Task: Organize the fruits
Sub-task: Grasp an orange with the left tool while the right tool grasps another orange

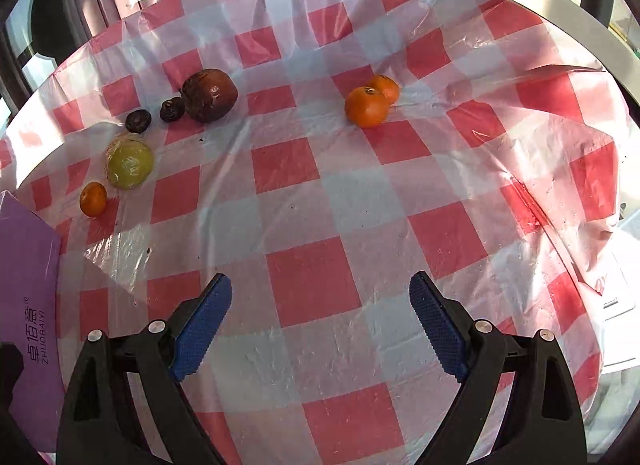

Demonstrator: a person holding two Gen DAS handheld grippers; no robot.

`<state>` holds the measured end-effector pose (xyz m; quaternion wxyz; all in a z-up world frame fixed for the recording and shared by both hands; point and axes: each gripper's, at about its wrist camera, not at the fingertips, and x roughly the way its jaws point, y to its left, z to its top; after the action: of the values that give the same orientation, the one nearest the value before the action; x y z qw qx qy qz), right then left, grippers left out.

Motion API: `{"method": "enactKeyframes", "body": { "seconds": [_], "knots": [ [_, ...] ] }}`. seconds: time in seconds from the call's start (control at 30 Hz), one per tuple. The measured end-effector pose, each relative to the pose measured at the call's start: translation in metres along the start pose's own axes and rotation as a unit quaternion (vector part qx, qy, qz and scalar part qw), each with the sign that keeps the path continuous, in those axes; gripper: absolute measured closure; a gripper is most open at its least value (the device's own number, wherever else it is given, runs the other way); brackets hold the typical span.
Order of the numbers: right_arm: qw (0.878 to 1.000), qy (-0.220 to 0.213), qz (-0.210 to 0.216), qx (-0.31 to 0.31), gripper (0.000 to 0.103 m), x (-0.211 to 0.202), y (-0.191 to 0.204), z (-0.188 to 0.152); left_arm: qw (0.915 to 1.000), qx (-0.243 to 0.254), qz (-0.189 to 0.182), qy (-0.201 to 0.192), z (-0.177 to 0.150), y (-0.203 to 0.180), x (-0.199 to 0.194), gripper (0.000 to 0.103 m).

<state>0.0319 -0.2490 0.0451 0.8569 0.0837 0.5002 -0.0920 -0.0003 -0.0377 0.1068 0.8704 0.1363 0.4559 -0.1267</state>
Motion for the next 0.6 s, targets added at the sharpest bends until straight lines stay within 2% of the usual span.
{"method": "enactKeyframes", "body": {
  "seconds": [0.1,0.2,0.33,0.57,0.6],
  "knots": [
    [1.000,0.001,0.001,-0.002,0.017,0.025,-0.021,0.018,0.9987,-0.032,0.017,0.035,0.007,-0.002,0.038,0.002],
    [1.000,0.001,0.007,-0.015,0.020,0.051,-0.027,0.039,0.9946,-0.065,0.058,0.057,0.015,0.009,0.073,0.003],
    [0.999,-0.018,0.005,-0.033,0.021,0.078,-0.023,0.068,0.9904,-0.090,0.084,0.063,0.028,0.027,0.107,0.003],
    [0.997,-0.056,0.003,-0.053,0.026,0.103,-0.014,0.111,0.9827,-0.139,0.106,0.062,0.040,0.060,0.142,0.019],
    [0.997,-0.060,0.003,-0.052,0.031,0.104,-0.014,0.114,0.9811,-0.149,0.106,0.061,0.040,0.065,0.145,0.020]
  ]
}}
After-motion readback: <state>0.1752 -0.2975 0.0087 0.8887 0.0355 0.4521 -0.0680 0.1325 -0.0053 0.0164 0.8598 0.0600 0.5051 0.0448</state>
